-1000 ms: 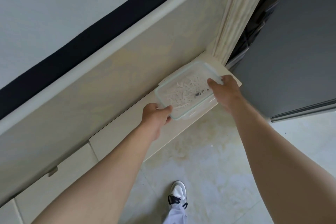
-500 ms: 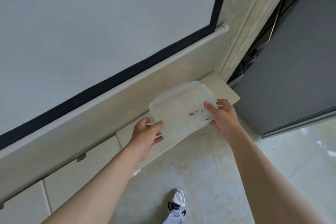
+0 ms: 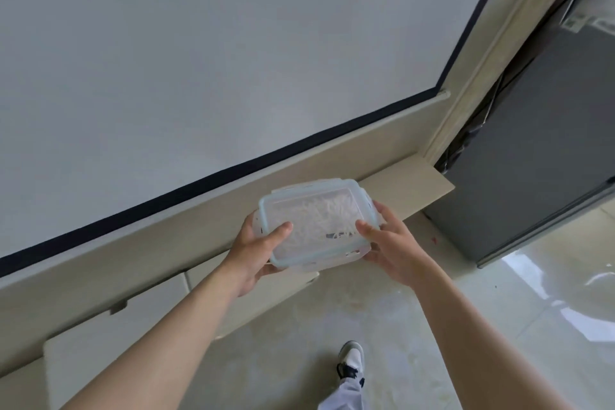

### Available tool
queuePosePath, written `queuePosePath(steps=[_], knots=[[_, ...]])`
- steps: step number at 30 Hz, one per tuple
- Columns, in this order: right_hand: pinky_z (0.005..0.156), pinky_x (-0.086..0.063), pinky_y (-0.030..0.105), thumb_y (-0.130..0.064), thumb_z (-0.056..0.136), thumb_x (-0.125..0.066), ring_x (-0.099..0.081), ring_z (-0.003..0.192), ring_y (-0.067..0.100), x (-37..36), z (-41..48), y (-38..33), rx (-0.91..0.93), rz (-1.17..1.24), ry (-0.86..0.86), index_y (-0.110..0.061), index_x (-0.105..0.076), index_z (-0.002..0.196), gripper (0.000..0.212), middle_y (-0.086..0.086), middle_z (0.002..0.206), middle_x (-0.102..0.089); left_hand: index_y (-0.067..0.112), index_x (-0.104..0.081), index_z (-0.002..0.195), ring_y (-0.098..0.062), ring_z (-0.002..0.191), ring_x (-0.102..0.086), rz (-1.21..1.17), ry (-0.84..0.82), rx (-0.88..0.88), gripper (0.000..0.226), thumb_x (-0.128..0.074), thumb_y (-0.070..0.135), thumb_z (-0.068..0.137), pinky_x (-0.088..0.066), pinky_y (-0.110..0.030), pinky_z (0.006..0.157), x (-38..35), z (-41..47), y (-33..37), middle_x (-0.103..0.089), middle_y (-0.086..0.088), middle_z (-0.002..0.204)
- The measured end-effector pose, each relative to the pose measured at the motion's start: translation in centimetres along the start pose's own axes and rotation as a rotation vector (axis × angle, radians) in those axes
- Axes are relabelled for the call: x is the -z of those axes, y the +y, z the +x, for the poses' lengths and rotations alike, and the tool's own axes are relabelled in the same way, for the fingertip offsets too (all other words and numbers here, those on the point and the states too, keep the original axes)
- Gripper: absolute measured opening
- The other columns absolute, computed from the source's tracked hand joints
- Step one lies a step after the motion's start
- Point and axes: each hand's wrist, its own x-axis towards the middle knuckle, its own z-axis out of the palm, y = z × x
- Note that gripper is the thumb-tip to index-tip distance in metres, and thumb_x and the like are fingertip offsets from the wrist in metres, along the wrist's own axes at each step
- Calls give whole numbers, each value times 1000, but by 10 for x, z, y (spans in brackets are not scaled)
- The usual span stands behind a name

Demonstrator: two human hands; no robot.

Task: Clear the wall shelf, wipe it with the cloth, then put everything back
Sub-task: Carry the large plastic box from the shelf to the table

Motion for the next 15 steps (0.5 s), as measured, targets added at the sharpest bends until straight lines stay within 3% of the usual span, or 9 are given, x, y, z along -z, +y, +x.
queuePosePath(steps=[8, 12, 15], knots=[[87, -56, 63, -29, 92, -71, -68, 107, 38, -125, -67, 38, -22, -213, -31, -44, -43, 136, 55, 10, 125, -64, 34, -53, 120, -27, 98, -71, 9, 56, -97, 44, -79, 33, 84, -60, -44, 65, 120, -98, -3, -71, -3, 110], [84, -57, 64, -33, 92, -69, -70, 101, 37, -162, -85, 46, -37, -302, -56, -39, -46, 126, 42, 11, 122, -65, 30, -53, 125, -31, 100, -71, 7, 53, -147, 52, -81, 36, 82, -60, -46, 65, 159, -134, -9, -70, -8, 115], [83, -57, 64, -36, 94, -66, -70, 101, 38, -183, -98, 50, -51, -349, -105, -37, -47, 125, 36, 11, 121, -64, 32, -59, 118, -30, 100, -71, 9, 47, -190, 38, -77, 32, 85, -61, -49, 67, 179, -162, -14, -71, -8, 112]])
